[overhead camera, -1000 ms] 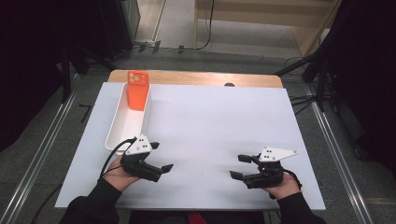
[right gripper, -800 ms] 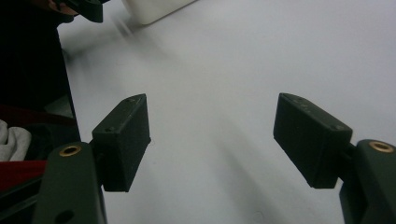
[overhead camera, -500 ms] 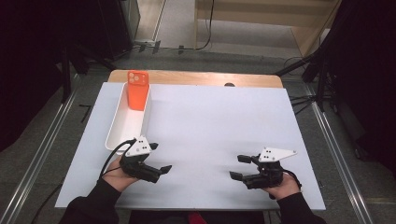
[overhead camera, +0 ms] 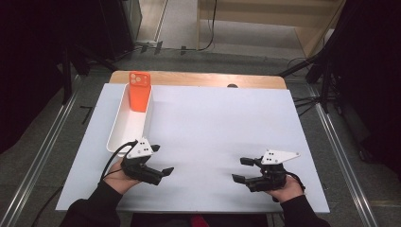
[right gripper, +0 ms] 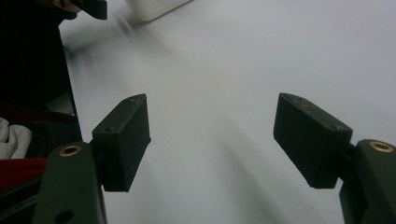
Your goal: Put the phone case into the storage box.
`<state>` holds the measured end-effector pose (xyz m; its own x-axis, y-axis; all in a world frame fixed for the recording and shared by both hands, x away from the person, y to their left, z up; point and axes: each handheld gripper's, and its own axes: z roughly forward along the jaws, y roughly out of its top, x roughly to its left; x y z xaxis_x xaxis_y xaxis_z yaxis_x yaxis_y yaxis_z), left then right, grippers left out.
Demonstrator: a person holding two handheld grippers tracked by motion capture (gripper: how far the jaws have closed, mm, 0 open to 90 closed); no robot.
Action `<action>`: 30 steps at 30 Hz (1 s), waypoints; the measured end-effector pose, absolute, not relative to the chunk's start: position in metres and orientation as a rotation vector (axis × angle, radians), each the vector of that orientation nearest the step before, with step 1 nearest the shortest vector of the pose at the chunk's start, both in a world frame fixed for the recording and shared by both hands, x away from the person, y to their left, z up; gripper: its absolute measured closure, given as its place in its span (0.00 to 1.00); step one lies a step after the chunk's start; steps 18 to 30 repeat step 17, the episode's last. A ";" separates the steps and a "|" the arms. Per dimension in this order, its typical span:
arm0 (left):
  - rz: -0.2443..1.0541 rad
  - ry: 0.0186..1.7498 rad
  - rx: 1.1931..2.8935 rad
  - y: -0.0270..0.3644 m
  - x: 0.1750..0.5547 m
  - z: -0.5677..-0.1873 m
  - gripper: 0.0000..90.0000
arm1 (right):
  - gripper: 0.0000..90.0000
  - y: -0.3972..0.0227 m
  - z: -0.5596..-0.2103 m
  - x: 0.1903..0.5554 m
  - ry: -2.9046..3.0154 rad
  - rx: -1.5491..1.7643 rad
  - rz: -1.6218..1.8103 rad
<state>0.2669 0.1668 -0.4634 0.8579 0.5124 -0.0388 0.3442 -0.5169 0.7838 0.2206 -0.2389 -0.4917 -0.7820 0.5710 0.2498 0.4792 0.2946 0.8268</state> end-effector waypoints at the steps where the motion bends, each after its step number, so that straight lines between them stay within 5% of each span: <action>1: 0.246 0.620 2.162 0.167 0.267 -0.463 0.10 | 0.29 -0.239 -0.492 0.221 2.452 0.998 1.513; 30: 0.249 0.619 2.165 0.167 0.267 -0.464 0.10 | 0.29 -0.238 -0.493 0.221 2.458 0.997 1.499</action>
